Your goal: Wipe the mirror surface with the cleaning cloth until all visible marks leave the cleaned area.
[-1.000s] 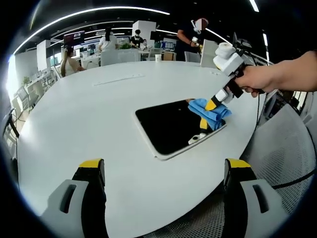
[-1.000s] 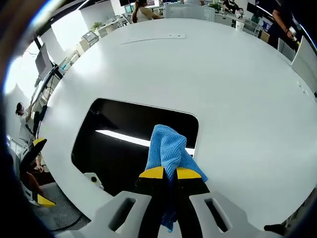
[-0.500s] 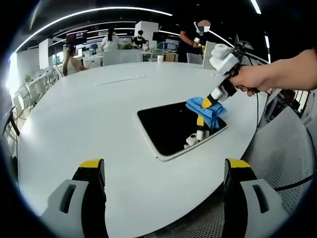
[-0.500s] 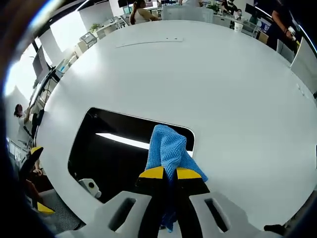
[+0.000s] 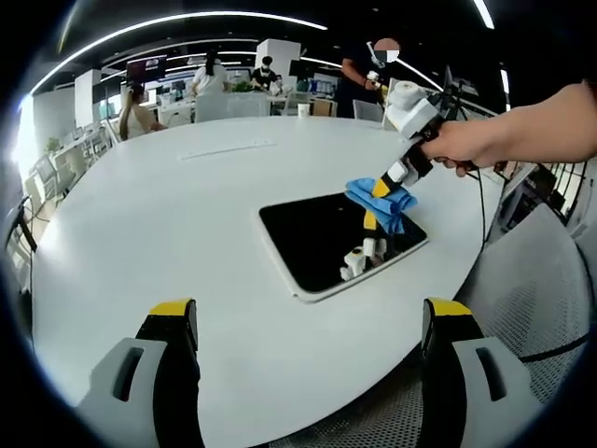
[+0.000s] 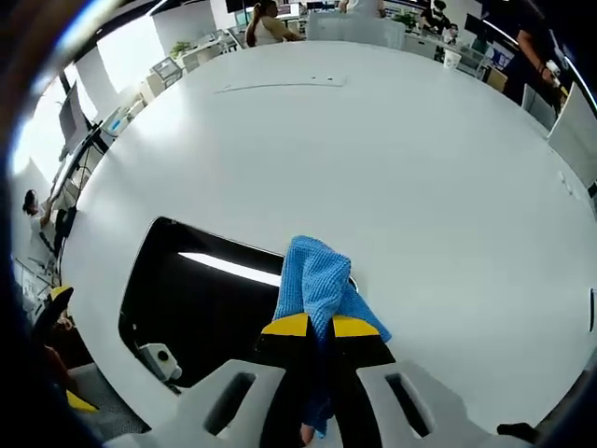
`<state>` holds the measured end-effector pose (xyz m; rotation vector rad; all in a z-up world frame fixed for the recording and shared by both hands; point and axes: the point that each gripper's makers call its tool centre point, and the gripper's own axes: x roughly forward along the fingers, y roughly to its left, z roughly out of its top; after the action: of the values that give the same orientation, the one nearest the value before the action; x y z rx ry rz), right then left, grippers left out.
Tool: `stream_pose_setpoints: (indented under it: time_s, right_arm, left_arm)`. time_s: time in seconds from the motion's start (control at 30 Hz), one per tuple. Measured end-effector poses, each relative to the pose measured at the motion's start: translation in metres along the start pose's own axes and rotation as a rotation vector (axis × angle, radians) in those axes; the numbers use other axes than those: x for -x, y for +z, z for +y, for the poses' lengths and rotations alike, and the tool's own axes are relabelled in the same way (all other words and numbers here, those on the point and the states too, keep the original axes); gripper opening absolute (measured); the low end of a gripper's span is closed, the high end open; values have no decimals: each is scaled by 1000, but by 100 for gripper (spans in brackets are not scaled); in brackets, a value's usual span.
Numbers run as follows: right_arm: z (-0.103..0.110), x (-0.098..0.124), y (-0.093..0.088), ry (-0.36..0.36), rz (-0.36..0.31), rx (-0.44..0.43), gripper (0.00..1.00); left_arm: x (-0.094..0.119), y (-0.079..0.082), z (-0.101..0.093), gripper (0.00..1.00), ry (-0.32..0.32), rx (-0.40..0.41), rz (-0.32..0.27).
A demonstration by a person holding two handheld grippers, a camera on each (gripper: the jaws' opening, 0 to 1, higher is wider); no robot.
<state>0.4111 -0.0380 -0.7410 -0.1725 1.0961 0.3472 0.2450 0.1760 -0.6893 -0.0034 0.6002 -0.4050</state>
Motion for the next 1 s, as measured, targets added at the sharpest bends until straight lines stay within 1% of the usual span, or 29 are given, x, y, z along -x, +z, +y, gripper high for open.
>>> stream_pose_setpoints:
  time_s: [0.2,0.33,0.5,0.57,0.7,1.0]
  right_arm:
    - [-3,-6,7,-10,0,-3,1]
    - [-4,-7,10,-9,-6,-10,1]
    - [-2,-2,8,-13,-3,-23,1]
    - [-4,-8,12,-17,-11,-18,1]
    - [-5,-10,13,-19,-6,-21,1]
    - [-3,-7,12,-17,-43,-3,1]
  left_arm:
    - [-2,-3,-4,99,-16,-18,20]
    - [-1,-1,-2,99,-10,-6,10]
    - [-1,0,-2,99,-10,1,-1]
    - [-1,0,-1,99,-7,-2,0]
    - [-1,1,1,99,-1,0,-8]
    - [-1,1,0,99,-2,-2,-9]
